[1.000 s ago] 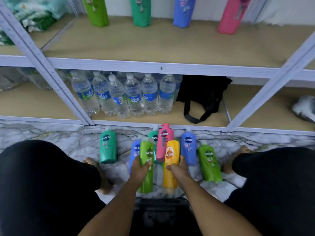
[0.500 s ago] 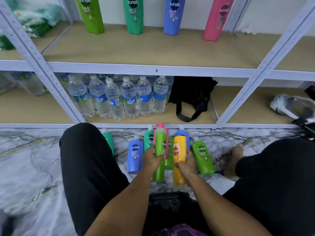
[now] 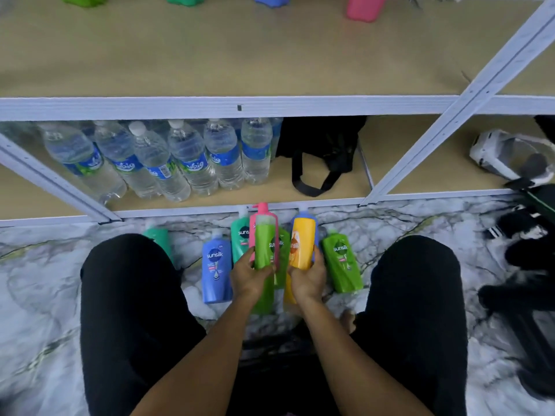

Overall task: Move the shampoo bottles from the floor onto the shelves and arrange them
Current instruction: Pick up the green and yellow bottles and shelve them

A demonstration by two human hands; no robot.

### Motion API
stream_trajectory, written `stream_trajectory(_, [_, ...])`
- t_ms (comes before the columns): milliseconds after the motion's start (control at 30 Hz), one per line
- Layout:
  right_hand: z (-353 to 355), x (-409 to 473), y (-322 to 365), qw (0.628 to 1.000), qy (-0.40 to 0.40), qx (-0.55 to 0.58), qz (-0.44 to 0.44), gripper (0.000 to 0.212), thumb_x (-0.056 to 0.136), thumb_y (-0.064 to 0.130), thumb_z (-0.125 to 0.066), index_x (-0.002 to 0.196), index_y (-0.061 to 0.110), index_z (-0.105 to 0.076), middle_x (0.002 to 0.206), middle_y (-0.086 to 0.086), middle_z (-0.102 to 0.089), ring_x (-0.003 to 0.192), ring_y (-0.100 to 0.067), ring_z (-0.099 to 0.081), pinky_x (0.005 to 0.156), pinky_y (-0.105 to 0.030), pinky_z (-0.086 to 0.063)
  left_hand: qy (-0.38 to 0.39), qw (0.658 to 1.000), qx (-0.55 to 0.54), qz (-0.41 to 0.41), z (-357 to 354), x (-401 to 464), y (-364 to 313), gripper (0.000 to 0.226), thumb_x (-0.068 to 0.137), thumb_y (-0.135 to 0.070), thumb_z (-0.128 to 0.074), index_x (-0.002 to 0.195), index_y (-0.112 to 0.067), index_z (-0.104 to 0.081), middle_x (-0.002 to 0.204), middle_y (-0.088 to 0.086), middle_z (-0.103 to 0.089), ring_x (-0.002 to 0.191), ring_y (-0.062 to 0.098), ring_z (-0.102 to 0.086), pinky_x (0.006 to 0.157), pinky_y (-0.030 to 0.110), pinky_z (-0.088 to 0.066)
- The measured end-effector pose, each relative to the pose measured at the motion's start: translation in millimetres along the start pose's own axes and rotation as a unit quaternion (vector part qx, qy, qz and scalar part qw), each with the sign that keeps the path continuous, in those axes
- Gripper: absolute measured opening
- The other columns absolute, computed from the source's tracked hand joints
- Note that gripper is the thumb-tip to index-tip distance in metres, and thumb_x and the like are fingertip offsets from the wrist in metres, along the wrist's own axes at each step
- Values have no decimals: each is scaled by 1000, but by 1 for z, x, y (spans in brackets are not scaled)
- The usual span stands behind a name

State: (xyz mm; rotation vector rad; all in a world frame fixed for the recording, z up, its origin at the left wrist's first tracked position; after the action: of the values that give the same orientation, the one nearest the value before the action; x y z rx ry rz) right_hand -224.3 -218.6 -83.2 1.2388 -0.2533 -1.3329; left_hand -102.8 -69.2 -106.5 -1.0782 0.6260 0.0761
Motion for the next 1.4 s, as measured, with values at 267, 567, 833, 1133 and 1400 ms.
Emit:
stream_trajectory(267, [38, 0, 102, 999, -2, 34, 16, 70, 78, 2, -69, 140, 22, -45, 119, 0, -63, 104, -18, -61, 83, -26, -46, 25, 999, 33, -6, 11, 0, -108, 61, 64, -23, -81, 120, -34, -60, 91, -12, -71, 82, 12, -69, 77, 40, -58])
stream_trajectory(567, [166, -73, 301, 992, 10, 94, 80, 70, 75, -1, -70, 127, 41, -51, 104, 4, -69, 93, -11, -66, 74, -20, -54, 87, 990, 17, -112, 23, -118, -339, 47, 72, -18, -77, 105, -46, -59, 93, -16, -71, 84, 5, -67, 79, 36, -56])
stream_trajectory(833, [300, -147, 495, 962, 20, 160, 220, 68, 76, -8, -65, 107, 53, -55, 95, 5, -70, 83, -9, -67, 66, -13, -50, 106, 963, -22, -246, 30, -231, -554, 56, 73, -7, -74, 117, -39, -59, 103, -12, -72, 94, 10, -69, 85, 34, -55])
stream_trajectory(1133, [436, -192, 658, 897, 4, 227, 380, 77, 74, -12, -65, 118, 51, -53, 112, 1, -69, 101, -16, -66, 88, -36, -55, 59, 907, -91, -408, 32, -338, -753, 53, 72, -8, -81, 117, -27, -62, 98, -12, -73, 91, 6, -70, 81, 27, -55])
stream_trajectory(1400, [472, -183, 781, 839, -29, 244, 486, 76, 74, -6, -63, 133, 38, -45, 123, 0, -62, 109, -16, -62, 91, -36, -53, 1, 837, -154, -525, 44, -370, -896, 55, 73, -3, -77, 123, -16, -58, 105, -10, -70, 97, 4, -66, 84, 21, -53])
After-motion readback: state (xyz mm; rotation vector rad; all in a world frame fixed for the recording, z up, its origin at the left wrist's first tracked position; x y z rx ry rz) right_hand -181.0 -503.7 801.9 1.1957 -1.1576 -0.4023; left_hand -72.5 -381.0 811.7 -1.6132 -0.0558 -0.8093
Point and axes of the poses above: each hand's wrist, its own x-axis towards the middle knuckle, its own z-axis out of the back of the hand, y = z × x, the point moved 10 cm from there along x, towards the middle knuckle
